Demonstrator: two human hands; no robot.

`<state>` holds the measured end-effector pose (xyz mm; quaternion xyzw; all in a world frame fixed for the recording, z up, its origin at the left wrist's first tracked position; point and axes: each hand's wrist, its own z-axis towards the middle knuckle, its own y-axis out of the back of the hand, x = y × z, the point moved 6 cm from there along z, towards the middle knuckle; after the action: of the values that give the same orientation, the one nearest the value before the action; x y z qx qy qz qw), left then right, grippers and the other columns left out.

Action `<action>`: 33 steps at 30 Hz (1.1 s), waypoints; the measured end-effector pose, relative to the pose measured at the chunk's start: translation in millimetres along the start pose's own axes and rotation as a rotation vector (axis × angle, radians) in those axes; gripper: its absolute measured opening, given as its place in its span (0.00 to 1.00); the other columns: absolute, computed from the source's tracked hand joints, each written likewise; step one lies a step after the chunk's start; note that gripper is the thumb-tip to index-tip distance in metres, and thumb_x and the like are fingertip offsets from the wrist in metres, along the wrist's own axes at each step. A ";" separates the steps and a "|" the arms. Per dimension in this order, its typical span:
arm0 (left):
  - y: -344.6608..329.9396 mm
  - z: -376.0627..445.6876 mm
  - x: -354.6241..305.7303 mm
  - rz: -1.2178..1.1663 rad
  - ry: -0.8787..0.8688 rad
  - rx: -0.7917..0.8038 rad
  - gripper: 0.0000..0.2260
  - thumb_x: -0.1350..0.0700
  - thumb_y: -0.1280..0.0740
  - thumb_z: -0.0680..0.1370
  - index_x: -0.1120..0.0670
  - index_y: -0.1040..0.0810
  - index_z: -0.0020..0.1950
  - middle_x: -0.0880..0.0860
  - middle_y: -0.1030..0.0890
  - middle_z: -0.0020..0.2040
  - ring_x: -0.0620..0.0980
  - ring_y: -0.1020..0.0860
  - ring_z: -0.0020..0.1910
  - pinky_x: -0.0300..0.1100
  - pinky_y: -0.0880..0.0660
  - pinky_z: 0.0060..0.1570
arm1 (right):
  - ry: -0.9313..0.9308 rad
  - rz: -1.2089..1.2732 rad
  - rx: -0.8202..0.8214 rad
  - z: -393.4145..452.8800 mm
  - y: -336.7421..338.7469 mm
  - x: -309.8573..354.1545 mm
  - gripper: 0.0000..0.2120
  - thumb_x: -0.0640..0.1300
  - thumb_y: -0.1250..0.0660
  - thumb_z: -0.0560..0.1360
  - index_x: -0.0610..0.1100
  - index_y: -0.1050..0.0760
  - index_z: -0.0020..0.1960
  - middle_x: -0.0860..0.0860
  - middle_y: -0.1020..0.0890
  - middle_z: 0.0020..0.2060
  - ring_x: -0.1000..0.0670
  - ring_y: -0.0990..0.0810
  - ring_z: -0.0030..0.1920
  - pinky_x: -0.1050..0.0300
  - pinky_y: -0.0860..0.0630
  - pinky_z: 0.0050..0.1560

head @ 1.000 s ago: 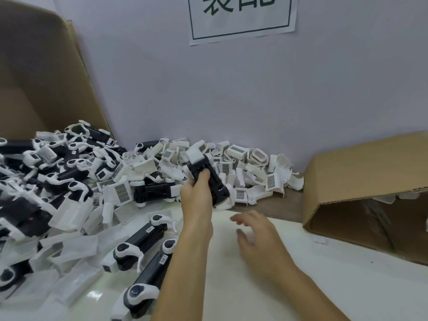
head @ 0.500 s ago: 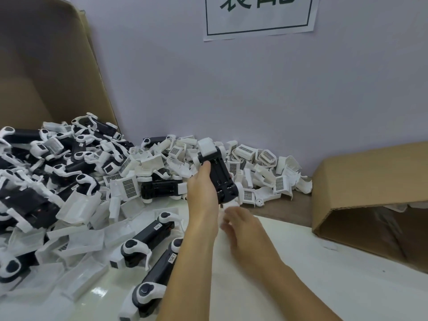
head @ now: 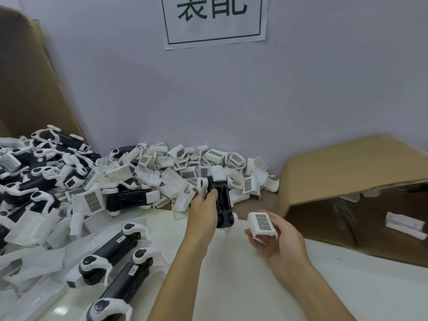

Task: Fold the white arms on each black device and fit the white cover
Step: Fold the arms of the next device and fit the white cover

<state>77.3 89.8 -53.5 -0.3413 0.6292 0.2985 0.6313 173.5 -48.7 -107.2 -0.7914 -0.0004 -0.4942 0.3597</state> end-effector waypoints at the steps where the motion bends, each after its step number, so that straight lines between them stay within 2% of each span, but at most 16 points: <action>1: -3.3 -0.1 3.5 0.018 0.015 0.009 0.11 0.53 0.41 0.84 0.52 0.23 0.45 0.53 0.18 0.44 0.44 0.21 0.35 0.28 0.31 0.23 | -0.024 0.050 0.018 -0.1 -1.5 -0.9 0.10 0.38 0.39 0.80 0.38 0.20 0.49 0.40 0.15 0.39 0.41 0.16 0.32 0.54 0.19 0.31; 4: -9.8 -0.2 11.2 0.036 0.046 0.024 0.10 0.53 0.40 0.83 0.51 0.23 0.45 0.50 0.19 0.41 0.43 0.21 0.33 0.28 0.32 0.21 | 0.015 0.052 0.076 1.2 -6.0 -1.9 0.07 0.42 0.31 0.76 0.38 0.20 0.50 0.42 0.17 0.40 0.45 0.16 0.35 0.55 0.20 0.33; 6: -11.8 0.6 13.6 0.023 0.058 0.039 0.09 0.53 0.39 0.83 0.51 0.22 0.46 0.49 0.19 0.40 0.40 0.20 0.30 0.28 0.32 0.22 | 0.127 -0.099 0.059 4.2 -3.8 -0.1 0.12 0.37 0.27 0.73 0.40 0.22 0.56 0.43 0.17 0.46 0.48 0.15 0.38 0.59 0.20 0.35; 8: -12.7 3.7 17.4 0.000 0.060 0.049 0.09 0.54 0.40 0.83 0.51 0.21 0.47 0.48 0.18 0.38 0.38 0.20 0.27 0.28 0.31 0.22 | 0.211 -0.263 0.000 5.6 0.7 0.2 0.17 0.34 0.26 0.73 0.43 0.24 0.60 0.44 0.17 0.50 0.48 0.14 0.42 0.61 0.20 0.38; 11: -14.4 5.2 22.4 -0.029 0.058 0.065 0.09 0.55 0.39 0.83 0.48 0.21 0.48 0.44 0.16 0.34 0.36 0.19 0.30 0.28 0.29 0.26 | 0.331 -0.480 -0.071 7.3 4.7 4.0 0.15 0.41 0.29 0.76 0.50 0.27 0.61 0.49 0.17 0.49 0.52 0.15 0.47 0.65 0.23 0.38; 12: -15.0 4.4 23.9 -0.042 0.058 0.072 0.09 0.55 0.39 0.83 0.48 0.20 0.48 0.43 0.15 0.35 0.36 0.18 0.33 0.29 0.26 0.30 | 0.376 -0.522 -0.081 8.0 5.0 6.0 0.14 0.44 0.30 0.77 0.51 0.27 0.61 0.52 0.17 0.49 0.56 0.16 0.46 0.68 0.25 0.37; 14: -16.6 2.2 27.4 -0.081 0.068 0.085 0.10 0.55 0.39 0.83 0.49 0.18 0.50 0.47 0.14 0.43 0.44 0.16 0.45 0.40 0.21 0.48 | 0.471 -0.555 -0.076 7.5 2.9 10.9 0.11 0.47 0.31 0.77 0.53 0.26 0.58 0.55 0.17 0.49 0.62 0.18 0.45 0.71 0.26 0.36; 15: -17.3 1.4 29.3 -0.103 0.070 0.085 0.10 0.55 0.39 0.83 0.50 0.17 0.53 0.51 0.14 0.48 0.50 0.16 0.52 0.50 0.22 0.57 | 0.520 -0.567 -0.067 6.1 0.7 13.5 0.10 0.48 0.31 0.77 0.53 0.25 0.58 0.54 0.17 0.49 0.64 0.19 0.45 0.72 0.26 0.36; 17: -19.7 -0.7 31.1 -0.130 0.052 0.100 0.11 0.56 0.39 0.83 0.53 0.17 0.57 0.55 0.15 0.54 0.57 0.19 0.59 0.63 0.28 0.65 | 0.598 -0.623 -0.068 3.0 -3.1 16.8 0.13 0.49 0.30 0.77 0.53 0.25 0.61 0.54 0.18 0.52 0.66 0.21 0.47 0.73 0.26 0.40; 18: -21.0 -1.5 32.1 -0.135 0.041 0.111 0.12 0.55 0.40 0.84 0.53 0.17 0.57 0.55 0.15 0.55 0.57 0.20 0.60 0.64 0.29 0.65 | 0.625 -0.646 -0.069 0.7 -5.9 17.9 0.17 0.49 0.30 0.77 0.53 0.26 0.65 0.56 0.19 0.53 0.66 0.22 0.49 0.73 0.26 0.42; 20: -24.1 -2.8 35.3 -0.136 0.023 0.130 0.12 0.55 0.40 0.83 0.51 0.16 0.57 0.53 0.15 0.55 0.56 0.20 0.60 0.59 0.26 0.64 | 0.683 -0.656 -0.064 -5.4 -10.8 19.8 0.26 0.47 0.28 0.76 0.51 0.30 0.72 0.61 0.18 0.53 0.66 0.21 0.51 0.73 0.25 0.45; 22: -26.8 -5.0 37.0 -0.138 0.004 0.142 0.12 0.55 0.39 0.83 0.49 0.16 0.56 0.51 0.14 0.54 0.54 0.19 0.59 0.51 0.23 0.59 | 0.797 -0.686 -0.081 -11.9 -13.4 23.8 0.26 0.46 0.26 0.74 0.51 0.28 0.70 0.67 0.17 0.50 0.65 0.20 0.51 0.74 0.25 0.47; 24: -29.7 -6.2 37.9 -0.145 -0.022 0.160 0.12 0.56 0.38 0.83 0.50 0.16 0.57 0.54 0.16 0.57 0.53 0.19 0.59 0.50 0.23 0.59 | 0.908 -0.753 -0.095 -21.5 -19.6 25.9 0.20 0.51 0.27 0.74 0.50 0.23 0.65 0.62 0.16 0.47 0.62 0.19 0.50 0.70 0.24 0.48; 26: -33.0 -7.7 36.6 -0.167 -0.052 0.190 0.12 0.58 0.39 0.83 0.52 0.16 0.57 0.57 0.16 0.57 0.54 0.17 0.57 0.48 0.20 0.54 | 0.990 -0.787 -0.119 -29.9 -25.2 26.5 0.25 0.57 0.31 0.73 0.47 0.23 0.66 0.56 0.20 0.50 0.58 0.21 0.52 0.71 0.26 0.52; 29: -37.7 -9.0 36.5 -0.206 -0.075 0.229 0.14 0.59 0.41 0.83 0.54 0.16 0.57 0.57 0.15 0.54 0.57 0.17 0.56 0.49 0.19 0.52 | 1.031 -0.776 -0.138 -32.6 -27.9 24.2 0.27 0.54 0.30 0.73 0.41 0.23 0.67 0.51 0.24 0.50 0.59 0.22 0.49 0.77 0.30 0.47; 33: -41.7 -11.3 35.7 -0.241 -0.078 0.254 0.15 0.56 0.43 0.84 0.58 0.19 0.61 0.59 0.15 0.56 0.57 0.17 0.56 0.42 0.19 0.46 | 0.999 -0.812 -0.156 -27.0 -25.4 20.7 0.25 0.50 0.26 0.73 0.41 0.24 0.67 0.53 0.24 0.47 0.62 0.24 0.48 0.77 0.30 0.44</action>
<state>105.4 54.2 -86.6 -0.3200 0.5914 0.1516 0.7245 153.9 -52.6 -69.8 -0.4269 -0.0965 -0.8981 0.0425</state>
